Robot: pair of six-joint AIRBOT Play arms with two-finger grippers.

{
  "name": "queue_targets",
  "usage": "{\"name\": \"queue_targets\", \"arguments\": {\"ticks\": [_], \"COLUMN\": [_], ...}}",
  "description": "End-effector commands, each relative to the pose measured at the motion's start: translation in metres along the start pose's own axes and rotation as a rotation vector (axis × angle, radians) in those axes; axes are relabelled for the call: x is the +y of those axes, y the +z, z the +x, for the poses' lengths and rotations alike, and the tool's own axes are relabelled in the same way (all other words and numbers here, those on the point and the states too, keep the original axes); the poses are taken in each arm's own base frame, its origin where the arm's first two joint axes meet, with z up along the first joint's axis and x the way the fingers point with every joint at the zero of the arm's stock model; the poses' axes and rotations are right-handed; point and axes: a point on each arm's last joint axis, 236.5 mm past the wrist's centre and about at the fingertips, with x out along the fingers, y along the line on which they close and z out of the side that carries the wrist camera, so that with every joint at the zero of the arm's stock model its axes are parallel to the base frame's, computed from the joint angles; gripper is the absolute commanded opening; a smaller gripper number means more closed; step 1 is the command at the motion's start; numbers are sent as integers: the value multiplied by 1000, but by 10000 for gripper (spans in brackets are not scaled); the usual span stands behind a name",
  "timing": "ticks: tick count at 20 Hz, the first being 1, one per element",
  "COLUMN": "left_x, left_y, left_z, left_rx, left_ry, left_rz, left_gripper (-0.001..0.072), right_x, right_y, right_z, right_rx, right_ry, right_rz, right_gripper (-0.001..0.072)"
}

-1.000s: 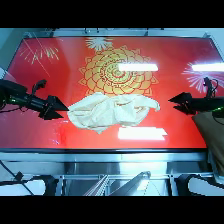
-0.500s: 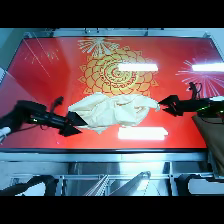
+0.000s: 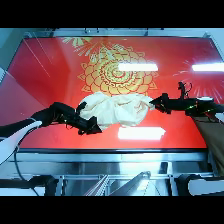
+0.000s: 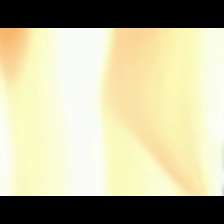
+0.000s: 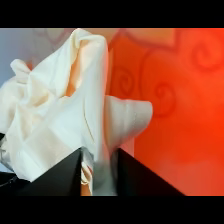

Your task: Fold the shirts.

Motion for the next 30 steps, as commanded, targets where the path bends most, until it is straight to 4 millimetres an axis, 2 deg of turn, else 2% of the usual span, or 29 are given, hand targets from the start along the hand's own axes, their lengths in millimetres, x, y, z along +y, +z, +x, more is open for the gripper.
{"name": "queue_targets", "arguments": {"ticks": [1, 2, 4, 6, 8, 10, 12, 13, 14, 15, 17, 19, 21, 24, 27, 28, 29, 30], "left_x": [-10, -18, -49, -92, -141, -188, -223, -230, -231, -228, -209, -181, -153, -117, -95, -94, -95, -98], "left_y": [23, 26, 24, 18, 6, -10, -28, -34, -40, -43, -41, -33, -21, -9, 0, 0, 0, 0], "left_z": [4, -3, -30, -77, -142, -216, -288, -315, -331, -335, -318, -279, -230, -143, -69, -50, -33, -18], "left_rx": [10, 15, 29, -1, -99, -279, -511, -607, -660, -678, -636, -547, -480, -315, -199, -158, -118, -84], "left_ry": [-10, -27, -79, -132, -163, -158, -128, -111, -97, -92, -103, -124, -136, -120, -70, -57, -46, -39], "left_rz": [30, 59, 147, 272, 420, 569, 692, 708, 713, 703, 647, 566, 494, 410, 348, 349, 357, 371], "left_gripper": [18, 18, 18, 18, 18, 19, 20, 20, 21, 21, 22, 22, 23, 26, 30, 110, 355, 570], "right_x": [5, 10, 37, 79, 129, 198, 258, 282, 293, 290, 259, 228, 200, 165, 149, 149, 150, 150], "right_y": [-2, -4, -6, 11, 40, 67, 63, 52, 41, 32, 20, 7, -6, -26, -59, -76, -93, -107], "right_z": [3, 2, -8, -41, -97, -183, -254, -278, -286, -283, -254, -223, -192, -143, -87, -67, -49, -32], "right_rx": [6, 14, 27, -21, -160, -393, -560, -610, -620, -602, -475, -356, -260, -135, 15, 84, 149, 201], "right_ry": [16, 37, 128, 220, 259, 285, 281, 265, 228, 174, 46, -23, -32, -13, 4, 14, 25, 27], "right_rz": [-27, -35, -95, -169, -305, -483, -641, -709, -765, -763, -716, -682, -629, -529, -493, -502, -520, -529], "right_gripper": [23, 19, 18, 18, 18, 18, 18, 18, 18, 18, 18, 18, 19, 19, 19, 18, 19, 20]}}
